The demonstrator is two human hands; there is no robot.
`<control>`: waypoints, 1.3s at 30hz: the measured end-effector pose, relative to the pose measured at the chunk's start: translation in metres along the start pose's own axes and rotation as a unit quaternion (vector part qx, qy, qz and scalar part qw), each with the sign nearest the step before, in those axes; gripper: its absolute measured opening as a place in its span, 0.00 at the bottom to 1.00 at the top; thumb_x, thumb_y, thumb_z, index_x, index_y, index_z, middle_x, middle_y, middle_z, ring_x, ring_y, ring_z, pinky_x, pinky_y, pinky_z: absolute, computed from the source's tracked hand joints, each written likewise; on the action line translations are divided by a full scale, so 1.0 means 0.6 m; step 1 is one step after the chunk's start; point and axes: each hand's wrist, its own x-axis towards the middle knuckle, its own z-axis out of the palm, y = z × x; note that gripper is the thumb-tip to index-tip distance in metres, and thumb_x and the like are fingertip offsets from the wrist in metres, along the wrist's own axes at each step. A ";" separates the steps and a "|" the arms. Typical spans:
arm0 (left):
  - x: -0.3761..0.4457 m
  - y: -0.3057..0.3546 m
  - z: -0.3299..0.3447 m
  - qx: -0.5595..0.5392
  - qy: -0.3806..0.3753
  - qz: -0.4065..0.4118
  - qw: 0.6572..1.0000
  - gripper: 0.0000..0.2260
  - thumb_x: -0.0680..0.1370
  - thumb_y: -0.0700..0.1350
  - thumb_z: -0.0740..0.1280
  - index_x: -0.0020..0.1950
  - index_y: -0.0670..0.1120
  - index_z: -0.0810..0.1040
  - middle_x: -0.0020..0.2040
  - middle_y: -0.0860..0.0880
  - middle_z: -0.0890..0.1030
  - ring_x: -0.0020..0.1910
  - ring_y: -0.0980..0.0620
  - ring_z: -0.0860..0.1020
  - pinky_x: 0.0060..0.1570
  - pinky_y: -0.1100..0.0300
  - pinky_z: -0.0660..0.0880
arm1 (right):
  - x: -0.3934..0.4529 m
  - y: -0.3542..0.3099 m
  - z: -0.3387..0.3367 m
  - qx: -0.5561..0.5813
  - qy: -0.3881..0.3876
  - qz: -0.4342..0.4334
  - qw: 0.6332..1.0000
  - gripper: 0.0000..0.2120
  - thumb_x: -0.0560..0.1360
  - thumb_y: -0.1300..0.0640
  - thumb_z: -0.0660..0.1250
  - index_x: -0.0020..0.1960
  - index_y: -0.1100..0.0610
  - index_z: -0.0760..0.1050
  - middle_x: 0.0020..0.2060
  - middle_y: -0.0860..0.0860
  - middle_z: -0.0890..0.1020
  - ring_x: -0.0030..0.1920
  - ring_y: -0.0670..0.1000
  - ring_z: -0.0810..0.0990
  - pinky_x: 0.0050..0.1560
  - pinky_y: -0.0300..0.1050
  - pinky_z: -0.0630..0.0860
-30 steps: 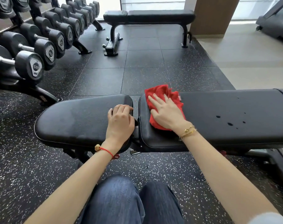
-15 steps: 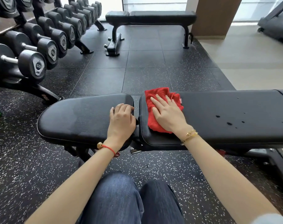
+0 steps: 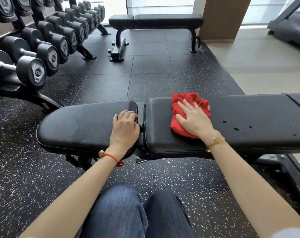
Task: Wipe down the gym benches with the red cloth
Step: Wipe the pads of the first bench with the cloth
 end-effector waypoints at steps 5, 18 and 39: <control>0.003 0.004 0.002 0.016 0.009 -0.006 1.000 0.14 0.77 0.41 0.62 0.61 0.45 0.78 0.62 0.49 0.78 0.70 0.48 0.69 0.72 0.43 0.60 | 0.016 -0.077 0.023 -0.015 -0.009 -0.040 0.999 0.28 0.79 0.43 0.54 0.78 0.46 0.54 0.78 0.48 0.54 0.77 0.61 0.51 0.77 0.54 0.45; -0.001 0.014 -0.005 -0.019 0.039 0.043 0.998 0.13 0.78 0.39 0.62 0.60 0.45 0.79 0.62 0.49 0.79 0.65 0.48 0.74 0.68 0.49 0.66 | 0.006 0.033 -0.008 0.018 0.019 0.017 1.000 0.26 0.79 0.51 0.56 0.77 0.48 0.58 0.78 0.48 0.57 0.77 0.59 0.53 0.78 0.51 0.45; 0.008 0.144 0.057 -0.068 0.014 0.041 0.997 0.10 0.77 0.40 0.62 0.57 0.43 0.78 0.58 0.46 0.79 0.62 0.45 0.73 0.64 0.51 0.68 | -0.026 0.083 -0.022 0.011 0.016 0.024 1.000 0.26 0.79 0.47 0.57 0.77 0.46 0.59 0.78 0.49 0.57 0.77 0.61 0.54 0.77 0.51 0.46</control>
